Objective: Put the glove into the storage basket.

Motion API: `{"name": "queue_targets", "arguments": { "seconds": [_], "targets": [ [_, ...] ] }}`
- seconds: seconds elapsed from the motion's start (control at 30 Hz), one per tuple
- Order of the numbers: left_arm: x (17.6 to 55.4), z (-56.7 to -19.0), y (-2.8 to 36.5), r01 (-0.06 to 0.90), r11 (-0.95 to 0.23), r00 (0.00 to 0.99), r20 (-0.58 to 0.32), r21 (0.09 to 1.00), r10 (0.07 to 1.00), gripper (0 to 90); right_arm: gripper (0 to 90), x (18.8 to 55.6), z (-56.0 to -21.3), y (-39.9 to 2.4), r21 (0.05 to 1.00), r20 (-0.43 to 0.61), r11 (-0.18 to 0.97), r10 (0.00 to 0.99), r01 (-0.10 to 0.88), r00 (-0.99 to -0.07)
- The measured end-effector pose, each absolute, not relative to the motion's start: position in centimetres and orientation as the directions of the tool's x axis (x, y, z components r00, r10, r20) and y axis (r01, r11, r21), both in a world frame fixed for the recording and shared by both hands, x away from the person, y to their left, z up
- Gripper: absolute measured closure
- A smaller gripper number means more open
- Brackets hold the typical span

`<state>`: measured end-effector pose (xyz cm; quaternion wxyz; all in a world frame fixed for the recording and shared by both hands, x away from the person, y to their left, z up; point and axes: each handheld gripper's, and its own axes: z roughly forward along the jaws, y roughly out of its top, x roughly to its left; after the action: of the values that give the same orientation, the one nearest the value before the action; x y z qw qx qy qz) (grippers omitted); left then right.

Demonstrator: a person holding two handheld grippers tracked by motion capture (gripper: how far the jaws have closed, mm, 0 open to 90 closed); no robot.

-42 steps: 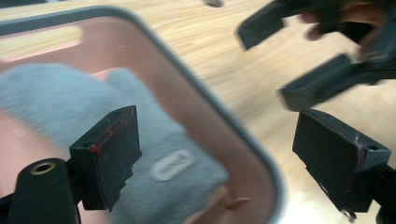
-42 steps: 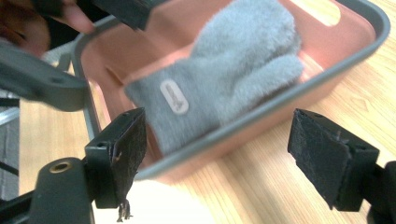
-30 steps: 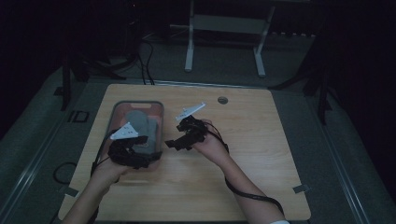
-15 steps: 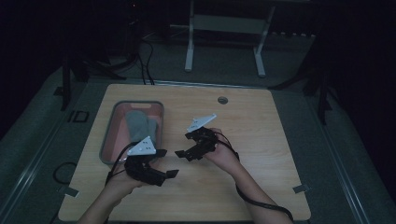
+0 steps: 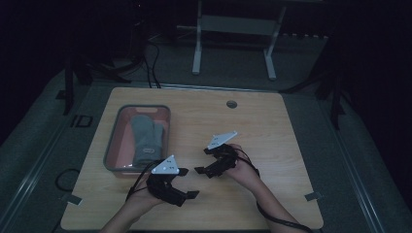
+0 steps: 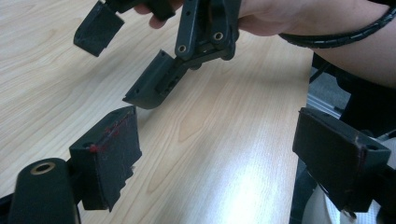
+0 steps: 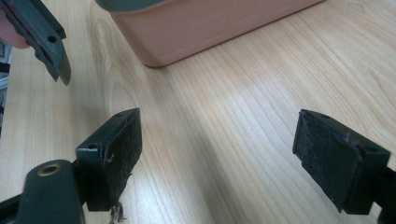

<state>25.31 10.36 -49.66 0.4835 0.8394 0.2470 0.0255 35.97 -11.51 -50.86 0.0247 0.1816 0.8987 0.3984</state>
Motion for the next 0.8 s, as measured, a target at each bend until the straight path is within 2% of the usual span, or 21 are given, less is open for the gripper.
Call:
{"name": "queue_targets", "arguments": {
  "seconds": [0.43,0.8],
  "targets": [
    [25.0,-52.4,8.4,0.374,-0.436,0.902,-0.211,0.819,0.377,15.4,15.3,34.8,-53.1,-14.2,0.727,0.061,0.633,0.327,0.267,-0.943],
    [24.7,-54.2,7.8,0.369,-0.451,0.907,-0.209,0.812,0.366,15.4,14.5,34.0,-54.9,-16.2,0.733,0.096,0.618,0.319,0.284,-0.943]
  ]
}}
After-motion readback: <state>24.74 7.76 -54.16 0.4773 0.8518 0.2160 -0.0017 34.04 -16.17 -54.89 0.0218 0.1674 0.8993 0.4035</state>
